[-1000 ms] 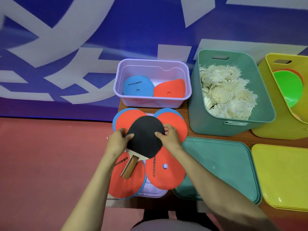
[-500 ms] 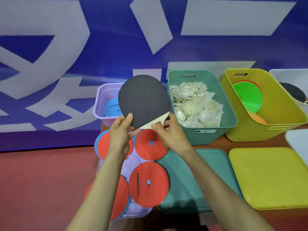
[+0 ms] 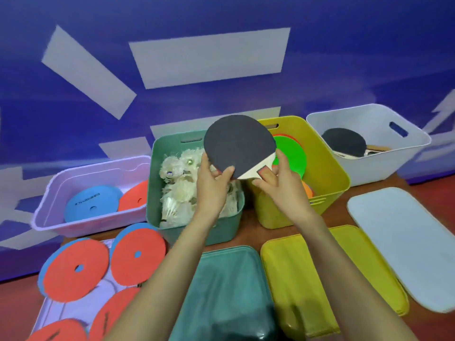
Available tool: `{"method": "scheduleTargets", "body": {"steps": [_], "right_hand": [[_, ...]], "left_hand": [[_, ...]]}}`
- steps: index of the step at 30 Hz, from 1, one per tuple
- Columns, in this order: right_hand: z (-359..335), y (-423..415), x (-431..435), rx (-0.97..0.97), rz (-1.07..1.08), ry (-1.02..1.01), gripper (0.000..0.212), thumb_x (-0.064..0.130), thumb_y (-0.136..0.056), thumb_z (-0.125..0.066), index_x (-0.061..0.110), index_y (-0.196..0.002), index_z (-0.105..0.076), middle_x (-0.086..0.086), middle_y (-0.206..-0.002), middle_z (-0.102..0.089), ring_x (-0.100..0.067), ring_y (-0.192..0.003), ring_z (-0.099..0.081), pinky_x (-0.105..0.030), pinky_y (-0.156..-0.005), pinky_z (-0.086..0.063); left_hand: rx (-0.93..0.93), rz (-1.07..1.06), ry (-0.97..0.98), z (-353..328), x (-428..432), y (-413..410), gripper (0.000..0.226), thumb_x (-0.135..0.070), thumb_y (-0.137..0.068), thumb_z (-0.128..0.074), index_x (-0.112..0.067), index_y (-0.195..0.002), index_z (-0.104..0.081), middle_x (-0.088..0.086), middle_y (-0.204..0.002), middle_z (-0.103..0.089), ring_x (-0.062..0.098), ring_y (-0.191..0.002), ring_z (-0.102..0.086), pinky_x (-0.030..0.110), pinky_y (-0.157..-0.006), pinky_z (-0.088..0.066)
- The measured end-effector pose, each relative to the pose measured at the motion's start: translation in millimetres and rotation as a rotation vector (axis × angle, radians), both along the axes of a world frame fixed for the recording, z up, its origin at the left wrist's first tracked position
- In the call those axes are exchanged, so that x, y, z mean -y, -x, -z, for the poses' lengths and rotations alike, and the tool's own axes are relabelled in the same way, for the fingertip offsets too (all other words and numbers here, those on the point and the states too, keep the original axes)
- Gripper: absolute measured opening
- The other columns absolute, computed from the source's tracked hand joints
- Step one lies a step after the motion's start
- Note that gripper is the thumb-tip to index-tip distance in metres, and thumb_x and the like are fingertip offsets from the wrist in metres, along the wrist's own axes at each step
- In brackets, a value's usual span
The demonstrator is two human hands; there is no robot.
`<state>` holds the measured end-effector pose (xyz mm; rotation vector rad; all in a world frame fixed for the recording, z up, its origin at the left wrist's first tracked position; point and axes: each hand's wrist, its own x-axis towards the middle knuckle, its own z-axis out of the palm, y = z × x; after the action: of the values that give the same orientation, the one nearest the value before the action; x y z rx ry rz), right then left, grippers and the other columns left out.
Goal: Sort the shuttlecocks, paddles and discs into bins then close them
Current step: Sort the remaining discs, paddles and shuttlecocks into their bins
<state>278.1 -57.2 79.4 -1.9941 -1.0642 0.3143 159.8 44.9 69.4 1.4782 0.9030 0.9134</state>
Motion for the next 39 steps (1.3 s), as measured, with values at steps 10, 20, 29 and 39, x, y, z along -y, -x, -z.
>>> {"method": "scheduleTargets", "body": {"steps": [10,20,29,39], "right_hand": [[10,-231,86,-0.134,-0.005,0.039,0.080,0.024,-0.084,-0.068,0.020,-0.148,-0.020,-0.008,-0.118,-0.061,-0.023,-0.117,-0.054,-0.033,-0.095,-0.042],[12,-396,80,-0.035,-0.089,0.250,0.074,0.032,-0.082,-0.070,0.028,-0.144,-0.030,-0.003,-0.108,-0.061,-0.022,-0.098,-0.058,-0.036,-0.085,-0.048],[54,-481,57,0.022,-0.056,0.500,0.070,0.015,-0.081,-0.068,0.025,-0.141,-0.031,-0.011,-0.123,-0.057,-0.031,-0.103,-0.056,-0.041,-0.093,-0.047],[90,-502,38,0.141,-0.196,0.762,0.062,0.006,-0.092,-0.050,0.020,-0.147,-0.026,-0.014,-0.140,-0.042,-0.032,-0.124,-0.043,-0.036,-0.101,-0.036]], "left_hand": [[-0.308,0.067,-0.175,10,64,-215,0.077,-0.021,-0.080,-0.073,-0.008,-0.144,-0.031,0.007,-0.152,-0.021,0.020,-0.140,-0.026,0.042,-0.112,-0.031],[-0.426,0.107,-0.101,6,40,-354,0.081,-0.019,-0.068,-0.082,-0.010,-0.137,-0.041,0.008,-0.136,-0.048,0.024,-0.123,-0.047,0.044,-0.104,-0.041],[-0.644,0.264,-0.030,43,38,-434,0.066,-0.019,-0.080,-0.073,-0.011,-0.135,-0.037,0.009,-0.134,-0.035,0.022,-0.121,-0.043,0.028,-0.104,-0.034],[-1.022,0.493,-0.208,77,32,-451,0.045,-0.026,-0.085,-0.062,-0.006,-0.124,-0.055,0.013,-0.138,-0.036,0.028,-0.128,-0.033,0.033,-0.106,-0.031]]}}
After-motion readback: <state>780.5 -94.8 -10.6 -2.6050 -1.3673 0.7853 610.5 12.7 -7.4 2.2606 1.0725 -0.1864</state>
